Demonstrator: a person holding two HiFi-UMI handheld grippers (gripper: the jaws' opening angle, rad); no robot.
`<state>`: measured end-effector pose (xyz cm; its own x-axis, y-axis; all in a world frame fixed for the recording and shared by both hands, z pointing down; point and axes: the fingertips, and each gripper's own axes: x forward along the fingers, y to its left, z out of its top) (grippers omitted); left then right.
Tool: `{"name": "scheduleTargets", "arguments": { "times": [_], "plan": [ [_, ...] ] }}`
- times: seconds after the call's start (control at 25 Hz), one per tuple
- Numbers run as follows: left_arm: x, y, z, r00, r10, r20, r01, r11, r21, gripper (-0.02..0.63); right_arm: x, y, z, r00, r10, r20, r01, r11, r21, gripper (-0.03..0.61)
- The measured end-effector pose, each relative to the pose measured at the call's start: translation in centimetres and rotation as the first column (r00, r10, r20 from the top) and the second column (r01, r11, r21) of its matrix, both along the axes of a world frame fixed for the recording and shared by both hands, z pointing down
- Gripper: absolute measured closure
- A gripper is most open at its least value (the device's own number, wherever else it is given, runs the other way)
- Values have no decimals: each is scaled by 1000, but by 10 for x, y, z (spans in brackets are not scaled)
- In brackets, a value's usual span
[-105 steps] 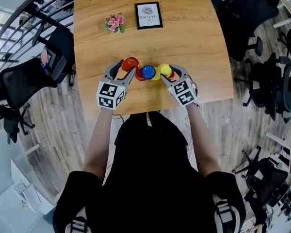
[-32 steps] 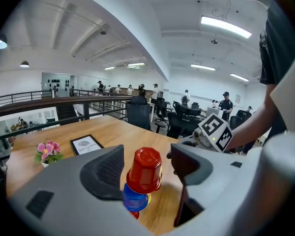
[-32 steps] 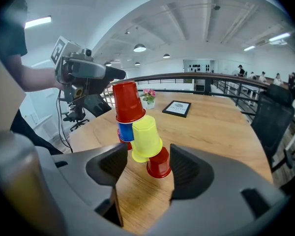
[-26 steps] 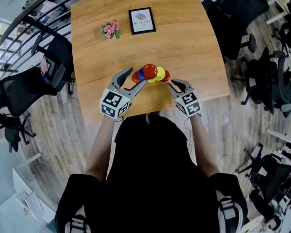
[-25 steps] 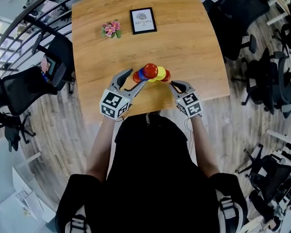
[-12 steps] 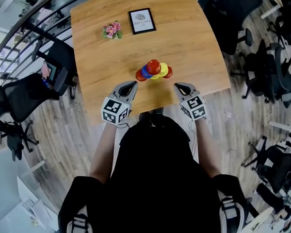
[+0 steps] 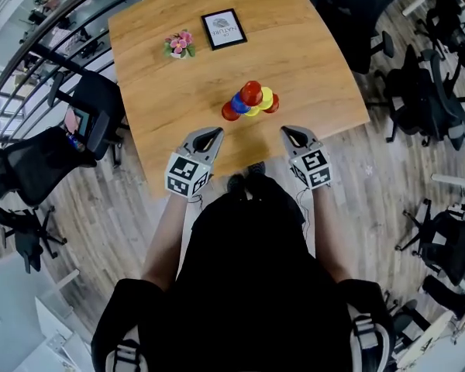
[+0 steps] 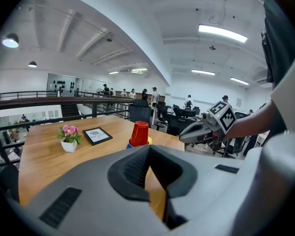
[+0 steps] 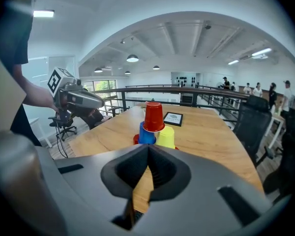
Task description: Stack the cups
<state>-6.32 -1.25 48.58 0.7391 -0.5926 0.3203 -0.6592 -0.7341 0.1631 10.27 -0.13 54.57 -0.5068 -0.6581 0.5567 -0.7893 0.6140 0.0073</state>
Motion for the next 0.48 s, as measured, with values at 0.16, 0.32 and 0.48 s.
{"name": "scheduleTargets", "arguments": {
  "times": [0.16,0.32,0.48],
  "plan": [
    [-4,9,1,1000,17,-6,-17,1000,6,592,-5,10,-5,1000,18,-1,-18,1000,21,572],
    [-7,16,-3,999,31,-9,-31,999,21,592,-4,18,-9,999,41,-1,-41,998,45,572],
    [-10,22,-2,999,38,-11,-38,999,24,592,-3,26,-6,998,55,-2,-55,997,50,572]
  ]
}}
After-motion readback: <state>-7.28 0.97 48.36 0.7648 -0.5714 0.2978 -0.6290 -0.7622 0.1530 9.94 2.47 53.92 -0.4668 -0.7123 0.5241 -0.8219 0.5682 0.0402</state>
